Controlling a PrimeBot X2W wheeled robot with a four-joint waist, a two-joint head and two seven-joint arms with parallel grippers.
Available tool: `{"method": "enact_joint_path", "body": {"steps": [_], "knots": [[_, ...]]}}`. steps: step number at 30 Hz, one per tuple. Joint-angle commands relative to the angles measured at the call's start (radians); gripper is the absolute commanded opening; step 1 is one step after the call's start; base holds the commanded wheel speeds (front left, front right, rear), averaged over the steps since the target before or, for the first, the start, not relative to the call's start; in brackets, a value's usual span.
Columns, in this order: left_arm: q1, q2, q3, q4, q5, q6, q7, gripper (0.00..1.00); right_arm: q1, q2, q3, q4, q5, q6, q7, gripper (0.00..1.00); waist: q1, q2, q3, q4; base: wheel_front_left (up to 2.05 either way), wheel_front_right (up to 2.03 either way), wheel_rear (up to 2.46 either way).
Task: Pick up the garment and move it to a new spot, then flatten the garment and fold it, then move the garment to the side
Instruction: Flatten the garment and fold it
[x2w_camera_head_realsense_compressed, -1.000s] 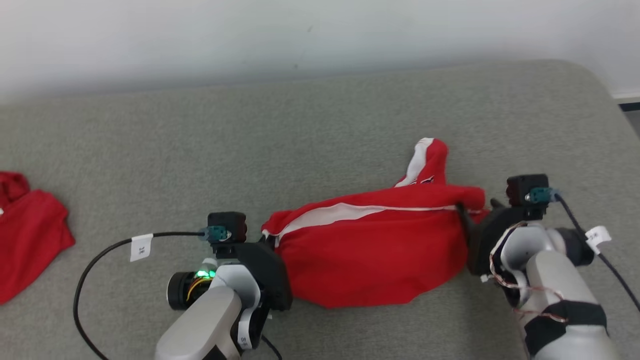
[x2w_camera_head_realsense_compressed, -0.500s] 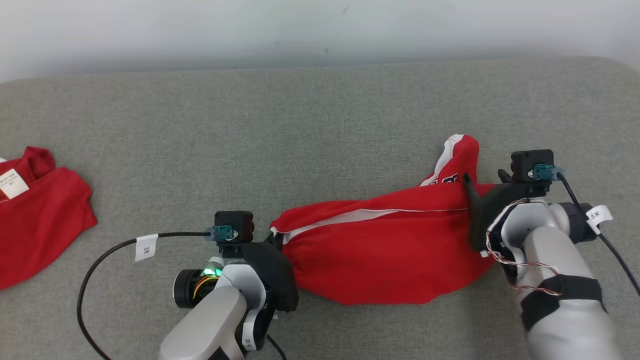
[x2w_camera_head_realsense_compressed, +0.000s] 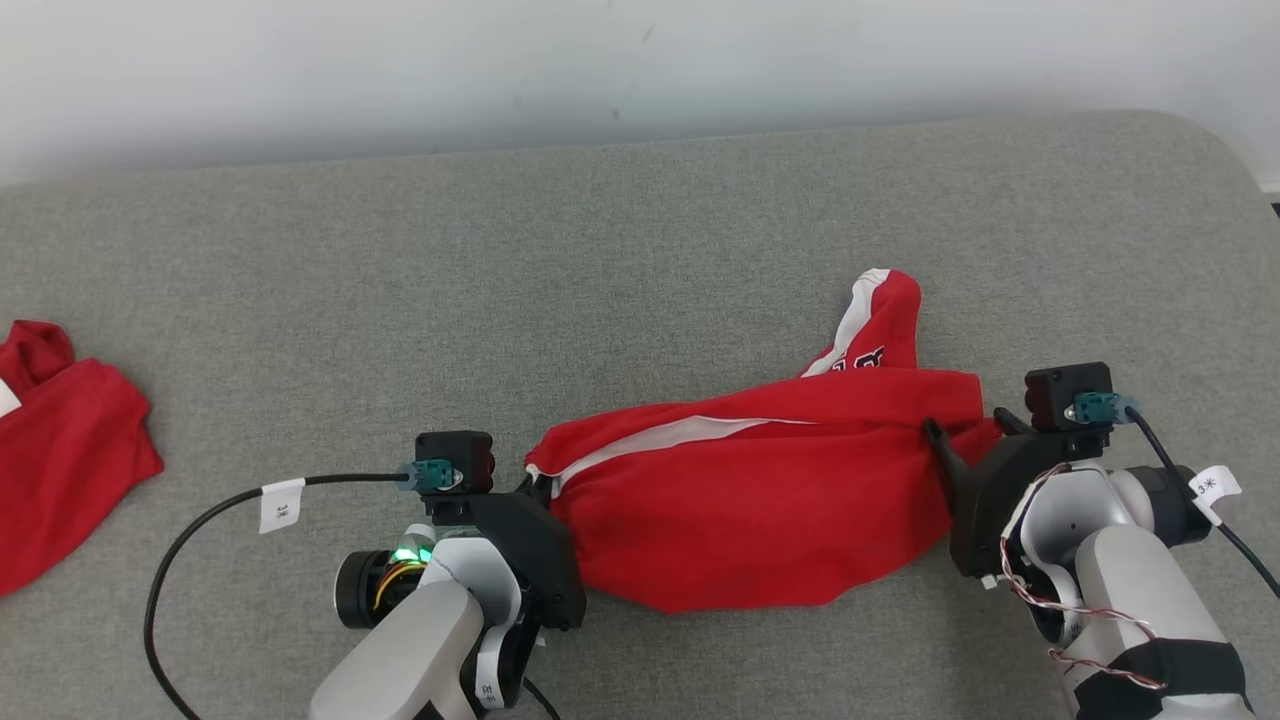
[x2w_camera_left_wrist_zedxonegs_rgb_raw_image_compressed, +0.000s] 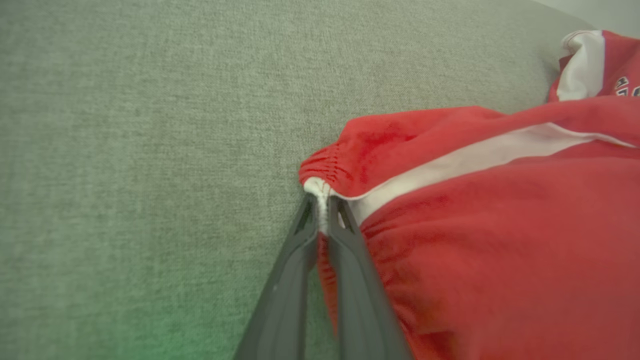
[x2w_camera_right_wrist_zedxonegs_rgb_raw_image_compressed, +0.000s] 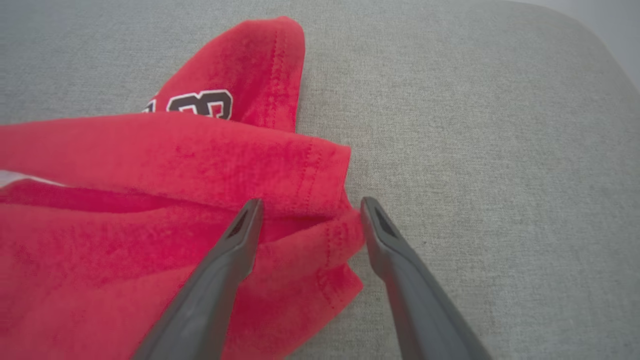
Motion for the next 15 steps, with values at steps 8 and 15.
{"method": "enact_joint_path", "body": {"steps": [8,15], "knots": [[-0.003,0.010,-0.009,-0.006,-0.006,0.003,0.007,0.00,0.001,0.013,-0.005,-0.039,0.043,0.001,0.020,0.00,0.0001,-0.0001,0.011,0.014,0.00,0.00,0.00],[0.000,0.010,-0.010,-0.009,-0.010,0.002,-0.004,0.00,-0.021,0.018,-0.002,-0.080,0.103,0.001,-0.029,0.00,0.0001,-0.0001,0.002,0.020,0.00,0.00,0.00]]}}
